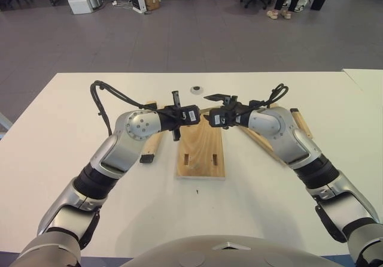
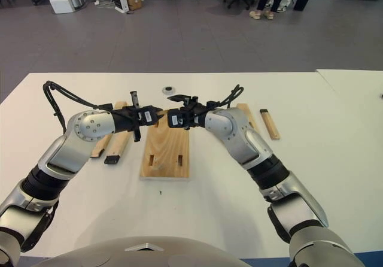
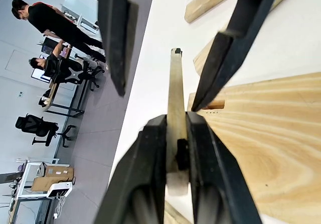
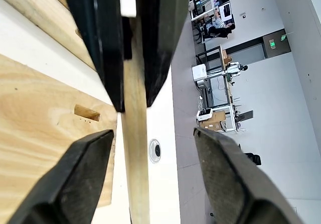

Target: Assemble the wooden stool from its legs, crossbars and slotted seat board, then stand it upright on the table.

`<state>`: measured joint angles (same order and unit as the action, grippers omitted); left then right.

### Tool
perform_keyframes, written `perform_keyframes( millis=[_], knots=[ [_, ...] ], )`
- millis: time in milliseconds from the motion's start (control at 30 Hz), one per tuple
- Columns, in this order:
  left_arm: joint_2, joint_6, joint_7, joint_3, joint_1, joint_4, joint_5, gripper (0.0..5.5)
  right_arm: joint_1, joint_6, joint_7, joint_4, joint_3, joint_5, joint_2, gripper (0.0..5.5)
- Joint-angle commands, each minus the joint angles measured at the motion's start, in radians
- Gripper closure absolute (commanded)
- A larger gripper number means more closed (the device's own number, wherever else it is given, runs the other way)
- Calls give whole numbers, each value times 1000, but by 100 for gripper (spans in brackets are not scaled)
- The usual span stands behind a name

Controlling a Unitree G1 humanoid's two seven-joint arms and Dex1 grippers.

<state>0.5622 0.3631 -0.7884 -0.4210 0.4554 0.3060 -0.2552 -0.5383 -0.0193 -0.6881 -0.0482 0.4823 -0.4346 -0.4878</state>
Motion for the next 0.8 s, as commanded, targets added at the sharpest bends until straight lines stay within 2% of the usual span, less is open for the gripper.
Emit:
perform_keyframes(
  millis=[33,367,667,700,800],
  knots=[
    [-3,9,-10,-2,13,5,-10,512,-7,-14,-6,-11,6,-9,33,310],
    [8,1,-13,3,17,-4,-32,512,-6,-16,-11,-20,6,-30,47,484],
    [59,-179,-55,-60,15,30,-108,512,11,-44,-33,-6,6,-34,62,502],
    [54,-182,-55,-66,15,30,-116,512,14,-57,-41,-8,2,-25,67,466],
    [45,-184,-59,-75,14,31,-127,512,15,-75,-38,-8,-7,-26,73,422]
  ],
)
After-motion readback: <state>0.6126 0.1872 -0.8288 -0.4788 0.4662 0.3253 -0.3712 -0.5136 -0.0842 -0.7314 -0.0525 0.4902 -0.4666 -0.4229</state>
